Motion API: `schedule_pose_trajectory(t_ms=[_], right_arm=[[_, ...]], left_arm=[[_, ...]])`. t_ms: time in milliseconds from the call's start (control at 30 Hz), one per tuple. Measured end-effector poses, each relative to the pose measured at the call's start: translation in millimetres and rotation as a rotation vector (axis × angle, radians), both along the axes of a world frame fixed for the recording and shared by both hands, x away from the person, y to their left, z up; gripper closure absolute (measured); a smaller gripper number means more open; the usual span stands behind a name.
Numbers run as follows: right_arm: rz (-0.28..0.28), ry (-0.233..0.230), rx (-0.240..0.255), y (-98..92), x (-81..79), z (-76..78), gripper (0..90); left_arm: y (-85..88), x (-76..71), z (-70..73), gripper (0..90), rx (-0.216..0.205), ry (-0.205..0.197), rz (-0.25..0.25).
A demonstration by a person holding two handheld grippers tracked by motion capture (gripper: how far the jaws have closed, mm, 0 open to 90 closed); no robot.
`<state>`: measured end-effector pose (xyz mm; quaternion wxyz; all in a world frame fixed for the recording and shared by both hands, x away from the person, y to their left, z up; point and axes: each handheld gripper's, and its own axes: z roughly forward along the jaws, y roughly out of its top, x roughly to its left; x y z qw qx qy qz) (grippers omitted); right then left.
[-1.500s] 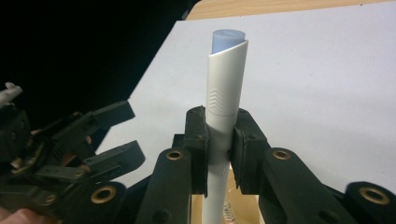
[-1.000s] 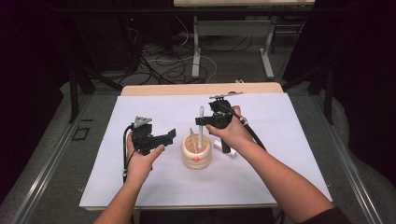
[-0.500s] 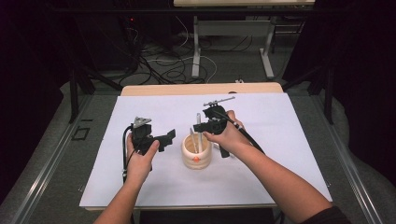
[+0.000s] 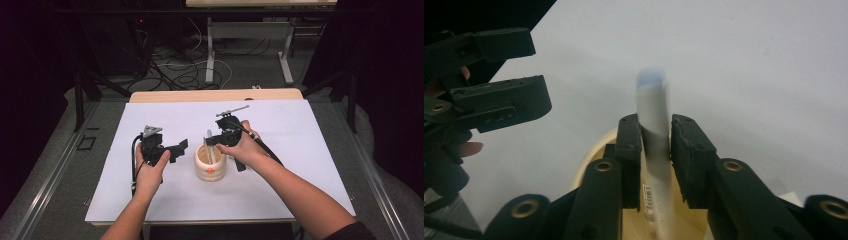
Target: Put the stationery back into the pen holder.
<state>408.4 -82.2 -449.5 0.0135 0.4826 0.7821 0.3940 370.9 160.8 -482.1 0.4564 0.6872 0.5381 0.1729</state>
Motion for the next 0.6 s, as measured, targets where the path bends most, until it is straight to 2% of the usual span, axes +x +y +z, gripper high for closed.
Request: schedule_pose_trajectory(t_ms=[300, 600], right_arm=[[-0.006, -0.004, 0.036, -9.0, 0.3, 7.0, 64.3], [0.019, -0.068, 0.054, -20.7, 0.8, 14.7, 56.2]], left_arm=[[2.0, 0.4, -0.2, 0.2, 0.005, 0.014, -0.003], [2.8, 0.8, -1.1, 0.2, 0.004, 0.01, 0.003]])
